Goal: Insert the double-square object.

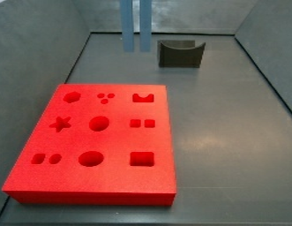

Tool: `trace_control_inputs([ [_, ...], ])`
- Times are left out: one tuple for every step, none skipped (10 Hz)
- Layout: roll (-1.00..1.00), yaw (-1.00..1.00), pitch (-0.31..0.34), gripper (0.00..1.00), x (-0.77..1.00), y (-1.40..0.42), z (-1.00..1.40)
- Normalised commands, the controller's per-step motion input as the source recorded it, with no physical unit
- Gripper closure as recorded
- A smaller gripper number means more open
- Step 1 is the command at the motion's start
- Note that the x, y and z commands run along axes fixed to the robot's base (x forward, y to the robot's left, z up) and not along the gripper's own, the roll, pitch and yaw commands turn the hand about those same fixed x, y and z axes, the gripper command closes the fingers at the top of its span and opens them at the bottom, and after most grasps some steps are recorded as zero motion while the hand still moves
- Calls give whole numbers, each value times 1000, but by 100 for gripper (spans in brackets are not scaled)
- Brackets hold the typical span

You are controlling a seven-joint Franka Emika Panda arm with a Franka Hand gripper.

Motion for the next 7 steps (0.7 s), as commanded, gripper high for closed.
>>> trace_control_inputs([
  [-500, 0, -10, 100, -91, -263, 137],
  [-427, -3, -76, 100, -51, -369, -109],
  [0, 94, -21, 100, -97, -29, 0],
  [13, 86, -64, 100, 0, -114, -360],
  [70, 157, -14, 100, 11, -157, -580],
  [177, 346, -104, 100, -51, -317, -537],
  [240, 326, -116, 100, -77, -311, -369],
])
